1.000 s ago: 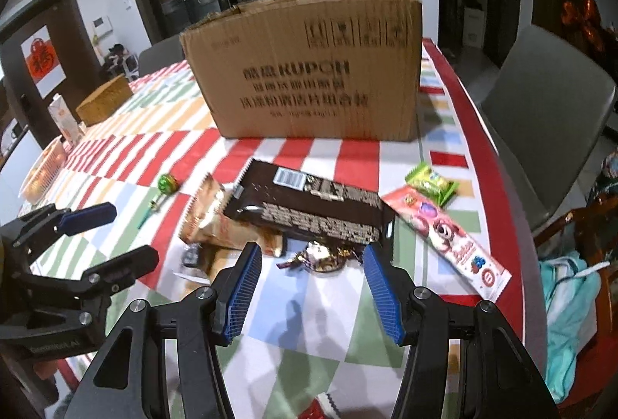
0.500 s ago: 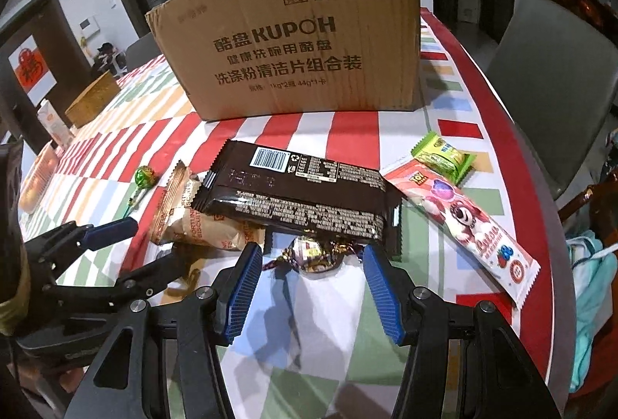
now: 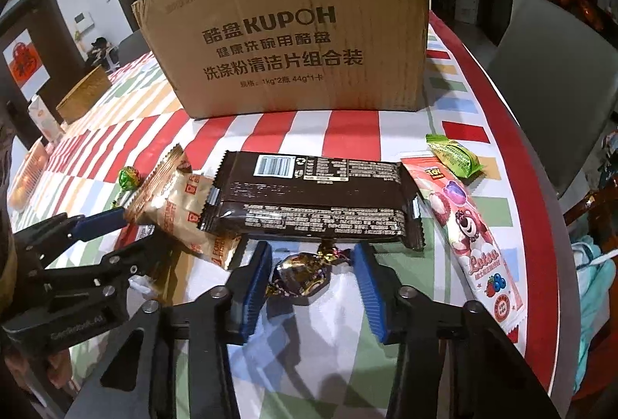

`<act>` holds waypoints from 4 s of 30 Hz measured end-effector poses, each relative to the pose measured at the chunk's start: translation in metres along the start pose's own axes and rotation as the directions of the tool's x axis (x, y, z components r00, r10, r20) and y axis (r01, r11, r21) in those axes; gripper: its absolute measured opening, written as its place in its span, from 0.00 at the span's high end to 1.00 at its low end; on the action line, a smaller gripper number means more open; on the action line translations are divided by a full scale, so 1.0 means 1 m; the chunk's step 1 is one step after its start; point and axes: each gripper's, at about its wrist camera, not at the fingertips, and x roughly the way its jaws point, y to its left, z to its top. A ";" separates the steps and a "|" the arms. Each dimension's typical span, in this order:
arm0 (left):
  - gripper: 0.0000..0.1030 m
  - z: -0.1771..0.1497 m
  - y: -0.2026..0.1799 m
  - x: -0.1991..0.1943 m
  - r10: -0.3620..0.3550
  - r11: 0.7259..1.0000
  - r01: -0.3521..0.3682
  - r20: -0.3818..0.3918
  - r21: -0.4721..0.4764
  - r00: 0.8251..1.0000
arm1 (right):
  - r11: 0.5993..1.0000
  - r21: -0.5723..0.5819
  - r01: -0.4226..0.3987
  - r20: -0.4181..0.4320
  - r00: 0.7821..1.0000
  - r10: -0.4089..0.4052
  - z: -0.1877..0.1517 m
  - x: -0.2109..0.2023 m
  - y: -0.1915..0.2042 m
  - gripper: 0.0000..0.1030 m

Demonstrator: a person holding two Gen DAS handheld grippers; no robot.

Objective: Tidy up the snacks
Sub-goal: 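Grasp the white fruit-leather stick with the left tool while the right tool grasps the gold candy, then carry the stick and gold candy into the box and open both tools, then move both open tools back over the snacks on the table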

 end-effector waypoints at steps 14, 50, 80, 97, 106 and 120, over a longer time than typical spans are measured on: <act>0.81 -0.011 -0.001 -0.022 -0.047 0.998 0.048 0.027 -0.031 0.999 | 0.999 -0.027 -0.037 0.003 0.999 0.037 -0.005 -0.014 0.013 0.74; 0.81 0.067 -0.014 -0.149 -0.090 0.996 0.092 0.328 0.009 0.940 | 0.989 -0.109 -0.103 0.252 0.959 0.128 0.076 -0.128 0.028 0.74; 0.96 0.187 -0.007 -0.120 -0.076 0.995 0.051 0.324 0.087 0.943 | 0.988 -0.132 -0.077 0.293 0.949 0.113 0.188 -0.097 0.016 0.74; 0.55 0.159 0.022 -0.127 -0.003 0.997 -0.022 0.307 0.076 0.952 | 0.989 -0.140 -0.036 0.306 0.949 0.077 0.182 -0.092 0.037 0.50; 0.54 0.121 0.033 -0.134 0.042 0.991 -0.077 0.298 0.107 0.954 | 0.985 -0.163 -0.057 0.250 0.963 0.097 0.136 -0.090 0.060 0.50; 0.54 0.069 0.056 -0.098 0.071 0.990 -0.089 0.164 0.108 0.984 | 0.986 -0.140 -0.092 0.058 0.993 0.100 0.084 -0.040 0.077 0.50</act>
